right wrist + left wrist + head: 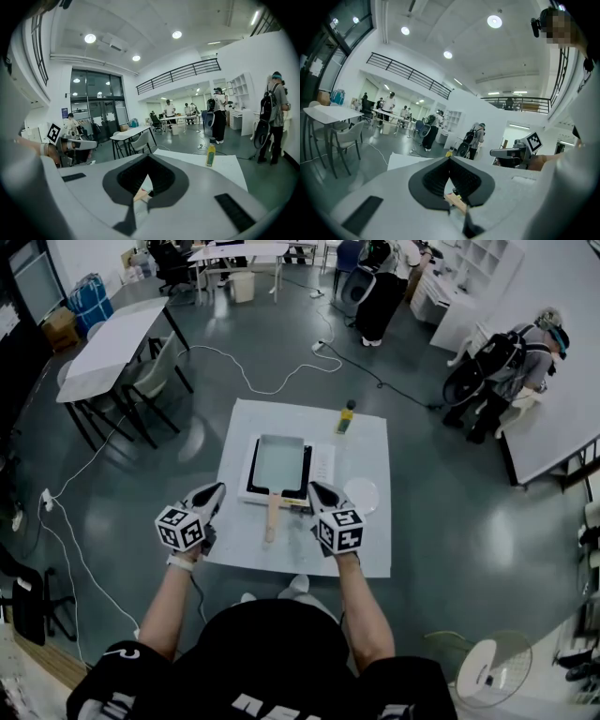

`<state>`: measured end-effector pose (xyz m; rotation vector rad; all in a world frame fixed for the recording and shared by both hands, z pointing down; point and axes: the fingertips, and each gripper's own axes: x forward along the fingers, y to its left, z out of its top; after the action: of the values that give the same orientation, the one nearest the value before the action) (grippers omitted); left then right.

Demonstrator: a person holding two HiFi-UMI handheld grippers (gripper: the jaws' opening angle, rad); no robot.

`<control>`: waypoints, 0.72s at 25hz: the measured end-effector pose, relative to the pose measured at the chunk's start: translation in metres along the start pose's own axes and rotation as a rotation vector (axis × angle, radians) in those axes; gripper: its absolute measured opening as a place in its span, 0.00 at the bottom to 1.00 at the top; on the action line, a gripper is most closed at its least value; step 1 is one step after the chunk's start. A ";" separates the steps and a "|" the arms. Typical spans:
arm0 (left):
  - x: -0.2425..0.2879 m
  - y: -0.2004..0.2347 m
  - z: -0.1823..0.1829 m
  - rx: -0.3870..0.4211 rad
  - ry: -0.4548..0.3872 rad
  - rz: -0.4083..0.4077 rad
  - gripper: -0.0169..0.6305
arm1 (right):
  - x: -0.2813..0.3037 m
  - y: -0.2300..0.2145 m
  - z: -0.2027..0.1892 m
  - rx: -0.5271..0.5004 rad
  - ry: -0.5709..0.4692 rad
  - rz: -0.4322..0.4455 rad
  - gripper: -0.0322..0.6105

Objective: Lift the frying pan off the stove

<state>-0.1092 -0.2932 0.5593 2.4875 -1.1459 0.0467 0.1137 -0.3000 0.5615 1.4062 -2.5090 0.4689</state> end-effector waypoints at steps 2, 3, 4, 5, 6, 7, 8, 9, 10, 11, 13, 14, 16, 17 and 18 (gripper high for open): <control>0.009 -0.004 0.001 0.003 0.003 0.004 0.02 | 0.001 -0.009 0.003 -0.002 -0.001 0.007 0.04; 0.014 -0.005 0.001 0.004 0.005 0.006 0.02 | 0.002 -0.014 0.004 -0.003 -0.002 0.011 0.05; 0.018 -0.006 0.000 0.005 0.006 0.008 0.02 | 0.003 -0.018 0.004 -0.003 -0.003 0.014 0.04; 0.022 -0.008 0.000 0.006 0.007 0.010 0.02 | 0.003 -0.023 0.005 -0.003 -0.003 0.017 0.04; 0.026 -0.010 -0.001 0.007 0.009 0.012 0.02 | 0.003 -0.027 0.005 -0.003 -0.003 0.020 0.04; 0.029 -0.012 -0.002 0.007 0.010 0.014 0.02 | 0.003 -0.031 0.005 -0.003 -0.003 0.022 0.04; 0.032 -0.014 -0.002 0.007 0.012 0.017 0.02 | 0.002 -0.034 0.006 -0.002 -0.003 0.025 0.04; 0.035 -0.017 -0.002 0.007 0.013 0.021 0.02 | 0.002 -0.037 0.007 0.000 -0.004 0.029 0.04; 0.037 -0.018 -0.003 0.007 0.016 0.025 0.02 | 0.002 -0.040 0.007 0.002 -0.005 0.033 0.04; 0.039 -0.020 -0.004 0.008 0.019 0.030 0.02 | 0.002 -0.043 0.007 0.003 -0.005 0.038 0.05; 0.043 -0.023 -0.008 0.010 0.027 0.041 0.02 | 0.001 -0.048 0.006 0.003 -0.003 0.048 0.04; 0.044 -0.024 -0.010 0.011 0.031 0.046 0.02 | 0.001 -0.051 0.004 0.004 -0.002 0.052 0.04; 0.047 -0.026 -0.014 0.009 0.040 0.054 0.02 | 0.001 -0.056 0.000 0.010 0.001 0.059 0.04; 0.049 -0.026 -0.016 0.007 0.044 0.058 0.02 | 0.001 -0.058 -0.001 0.012 0.002 0.061 0.04; 0.050 -0.027 -0.017 0.007 0.049 0.060 0.02 | 0.001 -0.060 -0.001 0.015 0.002 0.062 0.04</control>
<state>-0.0537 -0.3072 0.5755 2.4441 -1.2012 0.1284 0.1644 -0.3298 0.5731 1.3354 -2.5588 0.5011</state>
